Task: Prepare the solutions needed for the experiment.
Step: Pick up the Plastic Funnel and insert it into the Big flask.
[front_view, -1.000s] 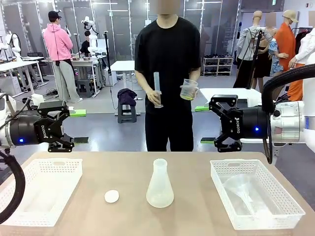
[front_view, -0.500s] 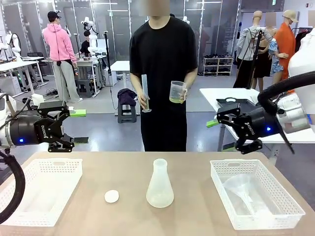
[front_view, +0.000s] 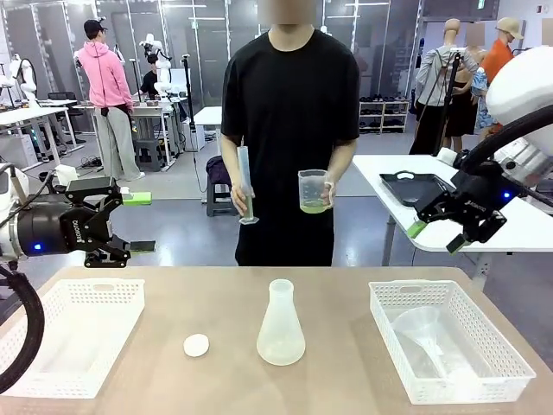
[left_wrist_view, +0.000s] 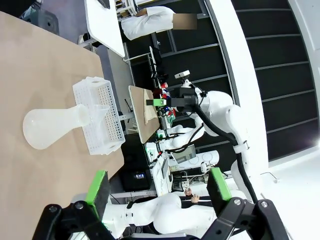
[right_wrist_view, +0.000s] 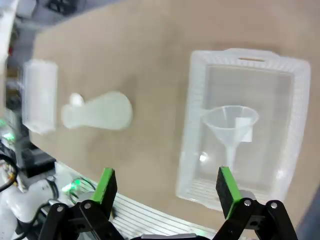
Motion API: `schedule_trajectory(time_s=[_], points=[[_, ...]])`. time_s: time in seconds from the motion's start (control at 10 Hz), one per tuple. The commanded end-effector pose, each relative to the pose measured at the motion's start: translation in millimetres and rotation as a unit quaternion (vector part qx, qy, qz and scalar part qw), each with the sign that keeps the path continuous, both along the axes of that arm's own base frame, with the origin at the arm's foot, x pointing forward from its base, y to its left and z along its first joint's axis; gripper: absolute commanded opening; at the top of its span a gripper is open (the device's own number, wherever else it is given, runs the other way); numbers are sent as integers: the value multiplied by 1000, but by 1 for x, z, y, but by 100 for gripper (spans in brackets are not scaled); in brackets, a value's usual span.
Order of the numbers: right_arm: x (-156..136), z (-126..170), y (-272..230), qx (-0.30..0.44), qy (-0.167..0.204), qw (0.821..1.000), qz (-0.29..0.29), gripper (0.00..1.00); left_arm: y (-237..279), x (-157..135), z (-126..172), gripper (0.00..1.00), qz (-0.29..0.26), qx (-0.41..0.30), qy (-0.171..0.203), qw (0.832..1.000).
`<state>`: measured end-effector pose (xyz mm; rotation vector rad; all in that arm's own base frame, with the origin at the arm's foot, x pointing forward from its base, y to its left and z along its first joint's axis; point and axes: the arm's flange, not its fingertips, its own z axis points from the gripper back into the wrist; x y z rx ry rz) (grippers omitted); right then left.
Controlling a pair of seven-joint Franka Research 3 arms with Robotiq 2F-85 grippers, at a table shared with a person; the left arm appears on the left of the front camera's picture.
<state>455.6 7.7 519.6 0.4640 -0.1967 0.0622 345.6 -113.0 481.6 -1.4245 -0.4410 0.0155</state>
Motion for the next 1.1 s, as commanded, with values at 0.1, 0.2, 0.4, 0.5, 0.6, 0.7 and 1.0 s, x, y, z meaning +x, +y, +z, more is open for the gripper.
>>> schedule_trajectory(time_s=[0.1, 0.2, 0.4, 0.5, 0.6, 0.7, 1.0], points=[[0, 0, 0, 0, 0, 1000, 0, 100, -4, -3, 0, 100, 3, -16, 0, 1000], [0, 0, 0, 0, 0, 1000, 0, 100, -4, -3, 0, 100, 3, -16, 0, 1000], [0, 0, 0, 0, 0, 1000, 0, 100, -4, -3, 0, 100, 3, -16, 0, 1000], [7, 1, -2, -12, 2, 1000, 16, 100, -4, -3, 0, 100, 3, -16, 0, 1000], [13, -1, -1, -39, -44, 983, 173, 100, -4, -3, 0, 100, 3, -16, 0, 1000], [29, -3, -3, -91, -73, 952, 283, 100, -4, -3, 0, 100, 3, -16, 0, 1000], [71, -17, 4, -128, -114, 884, 435, 100, -4, -3, 0, 100, 3, -16, 0, 1000]])
